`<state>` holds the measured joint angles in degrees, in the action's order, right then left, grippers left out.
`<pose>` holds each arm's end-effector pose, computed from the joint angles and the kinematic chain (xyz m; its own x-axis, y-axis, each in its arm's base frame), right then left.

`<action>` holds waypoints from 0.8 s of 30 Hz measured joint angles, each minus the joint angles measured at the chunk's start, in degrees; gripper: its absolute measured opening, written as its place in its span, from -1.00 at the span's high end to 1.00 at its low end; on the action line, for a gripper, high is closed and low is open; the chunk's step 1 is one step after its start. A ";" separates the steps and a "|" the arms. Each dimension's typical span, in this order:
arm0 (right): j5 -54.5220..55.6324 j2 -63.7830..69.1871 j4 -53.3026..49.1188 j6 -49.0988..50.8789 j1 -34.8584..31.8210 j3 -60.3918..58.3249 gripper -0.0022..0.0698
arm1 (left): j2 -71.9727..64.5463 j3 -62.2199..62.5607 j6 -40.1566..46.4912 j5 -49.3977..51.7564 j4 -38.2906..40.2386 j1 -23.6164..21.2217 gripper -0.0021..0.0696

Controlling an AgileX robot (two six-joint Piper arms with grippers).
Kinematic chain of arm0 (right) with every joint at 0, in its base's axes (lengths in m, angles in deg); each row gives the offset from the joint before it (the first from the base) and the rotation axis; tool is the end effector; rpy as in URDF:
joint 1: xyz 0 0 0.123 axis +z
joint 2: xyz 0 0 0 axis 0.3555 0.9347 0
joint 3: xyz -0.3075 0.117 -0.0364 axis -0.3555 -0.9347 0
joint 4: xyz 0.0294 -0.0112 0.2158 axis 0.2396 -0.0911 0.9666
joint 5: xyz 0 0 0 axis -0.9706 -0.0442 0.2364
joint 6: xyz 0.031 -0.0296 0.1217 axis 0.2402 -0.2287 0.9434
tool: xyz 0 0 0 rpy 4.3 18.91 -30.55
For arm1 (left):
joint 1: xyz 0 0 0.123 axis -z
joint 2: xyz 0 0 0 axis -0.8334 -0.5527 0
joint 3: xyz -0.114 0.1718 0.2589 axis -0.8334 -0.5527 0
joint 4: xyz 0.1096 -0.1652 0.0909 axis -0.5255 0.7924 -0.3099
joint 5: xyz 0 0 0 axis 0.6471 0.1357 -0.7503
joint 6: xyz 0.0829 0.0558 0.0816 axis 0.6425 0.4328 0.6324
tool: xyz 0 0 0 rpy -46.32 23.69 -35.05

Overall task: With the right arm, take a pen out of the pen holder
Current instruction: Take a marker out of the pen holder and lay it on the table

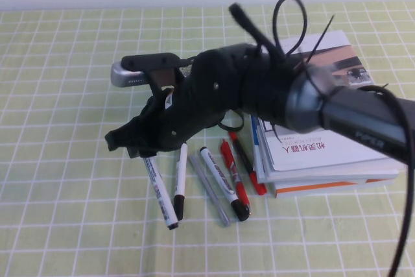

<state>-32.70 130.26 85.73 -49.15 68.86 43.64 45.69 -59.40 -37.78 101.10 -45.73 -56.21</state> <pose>0.3025 0.3763 0.2812 -0.7932 -0.3139 -0.5218 -0.5502 0.7367 0.3931 0.0077 -0.0054 0.1586 -0.3011 0.0356 -0.9529 0.0544 0.9983 0.0201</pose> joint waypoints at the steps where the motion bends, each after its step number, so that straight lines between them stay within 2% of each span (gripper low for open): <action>1: 0.99 0.86 0.00 1.09 0.00 0.28 0.72 | 0.00 0.00 0.00 0.00 0.00 0.00 0.96; 8: 4.81 5.66 -2.50 6.10 0.00 0.42 0.72 | 0.00 0.00 0.00 0.00 0.00 0.00 0.96; 24: 5.77 7.32 -3.21 6.32 -1.36 0.42 0.72 | 0.00 0.00 0.00 0.00 0.00 0.00 0.96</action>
<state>-26.93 137.58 82.53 -42.83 67.50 44.06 45.69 -59.40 -37.78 101.10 -45.73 -56.21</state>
